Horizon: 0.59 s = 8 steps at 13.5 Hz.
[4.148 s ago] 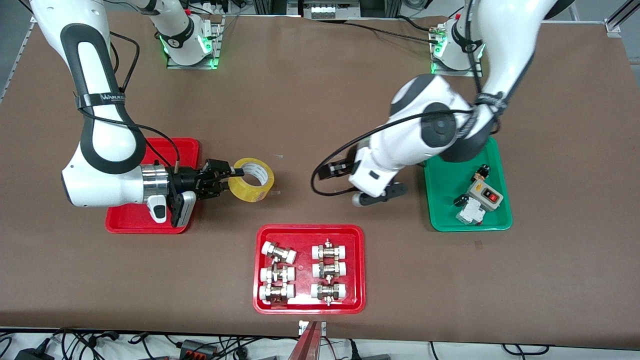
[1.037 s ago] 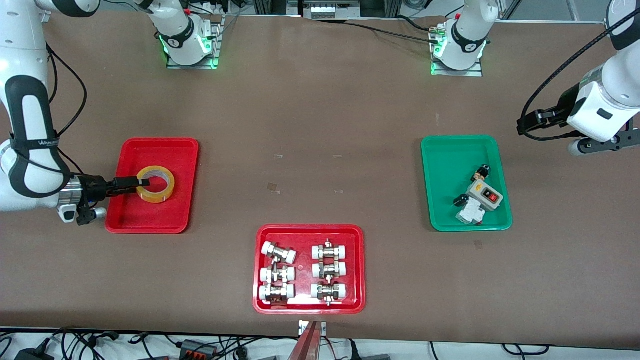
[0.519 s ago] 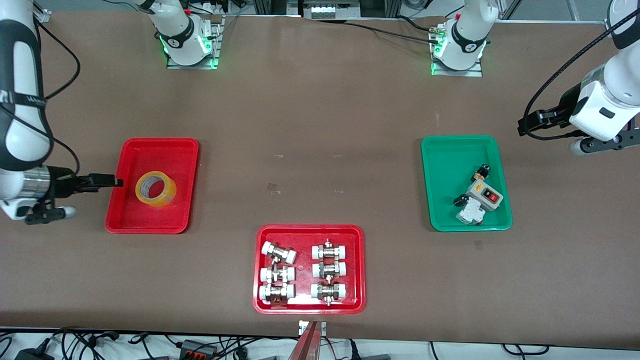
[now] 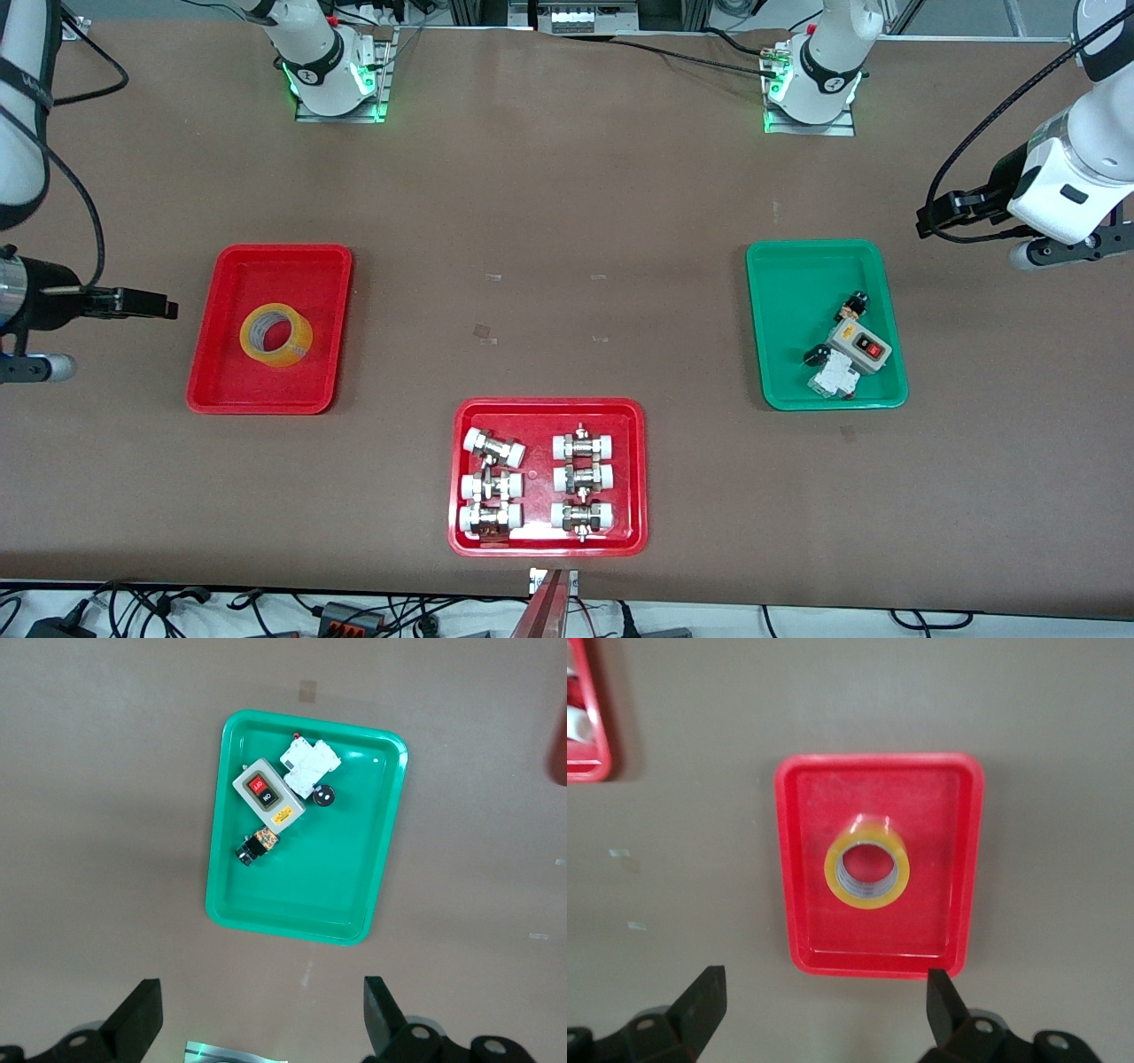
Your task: Left arm passes tape to right arm into tray
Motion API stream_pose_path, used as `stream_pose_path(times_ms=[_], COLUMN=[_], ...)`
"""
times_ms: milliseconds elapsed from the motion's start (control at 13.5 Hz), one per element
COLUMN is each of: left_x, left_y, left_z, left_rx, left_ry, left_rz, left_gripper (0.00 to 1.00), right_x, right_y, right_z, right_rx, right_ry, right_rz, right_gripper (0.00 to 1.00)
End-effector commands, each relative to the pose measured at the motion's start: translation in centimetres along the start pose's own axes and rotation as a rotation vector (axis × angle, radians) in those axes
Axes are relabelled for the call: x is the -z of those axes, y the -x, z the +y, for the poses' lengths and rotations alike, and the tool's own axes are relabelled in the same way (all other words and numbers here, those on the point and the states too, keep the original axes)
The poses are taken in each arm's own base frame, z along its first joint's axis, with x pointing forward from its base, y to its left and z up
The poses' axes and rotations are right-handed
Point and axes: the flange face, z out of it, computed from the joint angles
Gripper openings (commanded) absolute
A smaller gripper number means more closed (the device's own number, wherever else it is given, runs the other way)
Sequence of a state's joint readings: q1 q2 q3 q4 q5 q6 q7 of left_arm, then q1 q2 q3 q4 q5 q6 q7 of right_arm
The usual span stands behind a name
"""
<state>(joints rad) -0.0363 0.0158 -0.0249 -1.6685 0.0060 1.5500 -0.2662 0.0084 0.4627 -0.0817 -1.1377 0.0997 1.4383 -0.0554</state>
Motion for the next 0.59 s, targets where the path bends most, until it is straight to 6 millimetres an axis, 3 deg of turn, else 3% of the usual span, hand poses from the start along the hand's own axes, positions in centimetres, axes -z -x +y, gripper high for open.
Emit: stream_pose_path(times_ms=[0,296,519], left_x=[0.4,0.5,0.5], left_y=[0.9,0.9,0.9], left_z=[0.2,0.3,0.3], left_rx=[-0.026,-0.027,-0.027], left_ry=[0.016,0.017,0.017], left_rz=[0.014,0.015,0.015], left_gripper=[1.0,1.0,1.0], right_x=[1.4,2.8,2.7], right_y=[-0.2,-0.1,1.8], right_z=[-0.3,-1.1,-0.3], right_rx=[-0.018,-0.054,-0.054], right_ry=[0.025,0.089,0.095], right_rz=[0.021,0.114,0.244], right_gripper=[1.0,1.0,1.0])
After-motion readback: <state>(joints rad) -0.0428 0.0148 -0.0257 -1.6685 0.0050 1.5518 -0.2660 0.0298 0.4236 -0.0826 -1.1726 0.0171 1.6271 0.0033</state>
